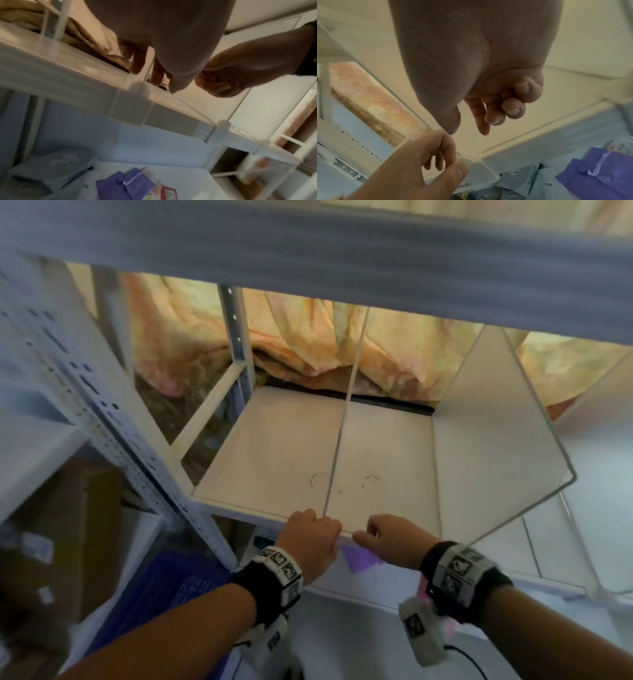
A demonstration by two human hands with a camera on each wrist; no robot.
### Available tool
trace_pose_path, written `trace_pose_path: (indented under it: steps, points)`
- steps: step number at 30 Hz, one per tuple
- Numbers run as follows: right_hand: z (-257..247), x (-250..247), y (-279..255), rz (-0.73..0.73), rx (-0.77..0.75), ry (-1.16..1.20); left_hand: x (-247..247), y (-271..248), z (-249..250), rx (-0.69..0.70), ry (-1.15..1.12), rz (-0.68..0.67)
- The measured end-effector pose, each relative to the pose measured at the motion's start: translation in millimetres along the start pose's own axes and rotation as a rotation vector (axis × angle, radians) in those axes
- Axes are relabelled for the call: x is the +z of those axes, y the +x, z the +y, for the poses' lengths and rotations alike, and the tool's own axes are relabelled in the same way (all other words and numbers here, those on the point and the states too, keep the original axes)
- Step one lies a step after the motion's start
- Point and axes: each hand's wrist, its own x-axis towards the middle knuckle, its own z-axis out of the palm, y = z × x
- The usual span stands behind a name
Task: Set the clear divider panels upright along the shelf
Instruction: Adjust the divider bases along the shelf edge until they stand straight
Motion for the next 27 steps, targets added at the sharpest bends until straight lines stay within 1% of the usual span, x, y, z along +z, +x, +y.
trace_pose_path:
  steps: [1, 3, 5, 6, 8, 11, 12, 14, 15, 17, 19, 22, 24, 25, 27]
  points:
    - [-8, -1, 9, -0.003, 0.002, -0.012, 4, -3, -2, 0.004, -0.015, 0.014]
    - [-22, -3, 24, -0.040, 0.008, -0.032, 13, -6, 0, 0.020, -0.053, 0.103]
    - [-35, -6, 31, -0.074, -0.007, -0.041, 17, -5, -4, -0.009, -0.051, 0.188]
    - [-40, -7, 34, -0.092, -0.009, -0.038, 19, -5, -10, -0.043, -0.024, 0.204]
    - [-47, -7, 40, -0.104, 0.004, -0.021, 18, -5, -26, -0.133, 0.022, 0.167]
    - [-56, 3, 47, -0.080, 0.013, -0.006, 16, -4, -44, -0.243, 0.038, 0.051]
    - [-59, 6, 49, -0.054, 0.027, 0.002, 16, -2, -48, -0.251, 0.046, 0.011]
    - [-63, 15, 55, 0.014, 0.057, 0.043, 16, 4, -52, -0.218, 0.077, -0.051]
    - [-65, 16, 55, 0.029, 0.070, 0.045, 16, 8, -53, -0.198, 0.086, -0.068]
    - [-68, 19, 57, 0.028, 0.054, -0.033, 17, 16, -55, -0.178, 0.083, -0.088]
    - [-69, 21, 60, 0.047, 0.049, -0.015, 19, 20, -58, -0.172, 0.096, -0.110]
    - [-67, 20, 61, -0.001, 0.048, -0.044, 21, 24, -63, -0.182, 0.118, -0.139]
    - [-68, 18, 63, -0.037, 0.057, -0.014, 21, 27, -68, -0.207, 0.116, -0.151]
    - [-68, 17, 66, -0.046, 0.093, 0.036, 21, 29, -70, -0.213, 0.116, -0.153]
    - [-65, 17, 74, -0.063, 0.110, 0.035, 21, 31, -72, -0.214, 0.127, -0.152]
